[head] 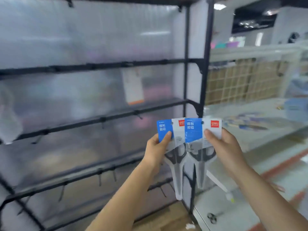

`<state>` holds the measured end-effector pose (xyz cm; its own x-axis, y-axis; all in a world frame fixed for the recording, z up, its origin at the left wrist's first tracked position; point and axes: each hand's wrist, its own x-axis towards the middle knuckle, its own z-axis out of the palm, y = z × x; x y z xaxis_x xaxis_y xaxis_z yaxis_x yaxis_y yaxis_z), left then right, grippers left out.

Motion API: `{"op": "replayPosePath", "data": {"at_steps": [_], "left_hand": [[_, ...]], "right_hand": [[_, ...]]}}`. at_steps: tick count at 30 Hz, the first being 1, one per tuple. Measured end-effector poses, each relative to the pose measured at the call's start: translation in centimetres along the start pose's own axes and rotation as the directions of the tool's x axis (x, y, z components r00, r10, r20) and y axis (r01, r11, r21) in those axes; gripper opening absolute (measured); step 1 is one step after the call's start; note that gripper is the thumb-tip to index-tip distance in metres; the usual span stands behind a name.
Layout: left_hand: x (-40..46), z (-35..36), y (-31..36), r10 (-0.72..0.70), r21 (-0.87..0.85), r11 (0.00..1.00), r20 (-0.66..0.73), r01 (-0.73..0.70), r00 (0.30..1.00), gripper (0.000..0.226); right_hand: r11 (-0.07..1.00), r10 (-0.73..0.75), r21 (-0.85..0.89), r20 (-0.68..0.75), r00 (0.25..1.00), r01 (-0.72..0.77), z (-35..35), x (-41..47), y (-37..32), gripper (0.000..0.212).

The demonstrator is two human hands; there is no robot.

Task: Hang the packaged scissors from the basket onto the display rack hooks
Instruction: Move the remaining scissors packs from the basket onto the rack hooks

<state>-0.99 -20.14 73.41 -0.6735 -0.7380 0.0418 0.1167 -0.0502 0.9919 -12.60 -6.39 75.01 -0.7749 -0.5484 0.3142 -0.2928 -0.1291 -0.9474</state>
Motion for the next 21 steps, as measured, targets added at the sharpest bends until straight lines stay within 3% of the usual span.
{"op": "replayPosePath", "data": {"at_steps": [12,21], "left_hand": [[-3.7,-17.0,10.8,0.111,-0.063,0.986,-0.459,-0.157,0.882,0.014],[-3.8,-26.1,16.0,0.308,0.059,0.942,-0.536,-0.329,0.786,0.012]], "right_hand": [[0.977,-0.084,0.214,0.324,0.942,0.013,17.6,1.0,-9.4,0.012],[0.966,-0.171,0.249,0.402,0.899,0.072,29.3,2.1,-14.5,0.011]]}}
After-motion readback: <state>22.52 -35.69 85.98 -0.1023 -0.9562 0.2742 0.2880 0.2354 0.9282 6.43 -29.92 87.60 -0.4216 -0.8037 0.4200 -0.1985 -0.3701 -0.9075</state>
